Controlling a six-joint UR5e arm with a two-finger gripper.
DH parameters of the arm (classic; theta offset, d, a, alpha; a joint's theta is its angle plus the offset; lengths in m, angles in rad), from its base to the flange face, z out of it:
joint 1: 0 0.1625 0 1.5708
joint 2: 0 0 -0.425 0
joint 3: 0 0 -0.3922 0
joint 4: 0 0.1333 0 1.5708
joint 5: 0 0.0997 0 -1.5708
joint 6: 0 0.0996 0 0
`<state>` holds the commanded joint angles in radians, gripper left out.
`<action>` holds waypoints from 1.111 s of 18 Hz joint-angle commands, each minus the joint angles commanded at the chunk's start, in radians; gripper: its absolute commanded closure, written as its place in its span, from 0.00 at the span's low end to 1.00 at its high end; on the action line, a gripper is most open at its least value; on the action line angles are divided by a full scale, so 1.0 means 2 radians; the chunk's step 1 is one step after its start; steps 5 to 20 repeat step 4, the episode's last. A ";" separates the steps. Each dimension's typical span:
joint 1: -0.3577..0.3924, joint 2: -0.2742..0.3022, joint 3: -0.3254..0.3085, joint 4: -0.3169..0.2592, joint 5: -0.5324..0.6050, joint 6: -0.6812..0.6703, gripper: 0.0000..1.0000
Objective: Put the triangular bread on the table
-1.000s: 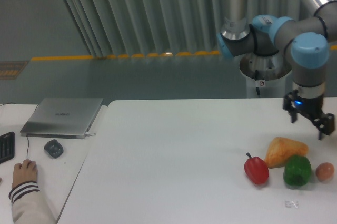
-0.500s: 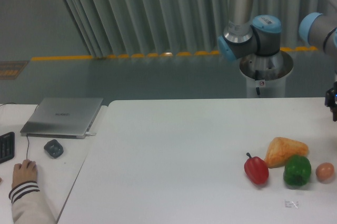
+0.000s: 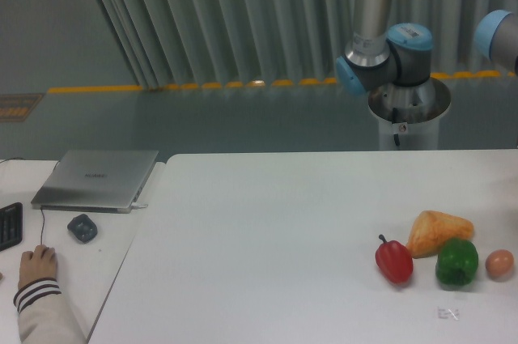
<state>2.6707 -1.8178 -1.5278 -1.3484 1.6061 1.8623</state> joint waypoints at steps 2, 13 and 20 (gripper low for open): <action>0.000 0.000 0.000 0.000 -0.002 0.000 0.00; 0.000 0.000 -0.002 0.000 -0.005 0.000 0.00; 0.000 0.000 -0.002 0.000 -0.005 0.000 0.00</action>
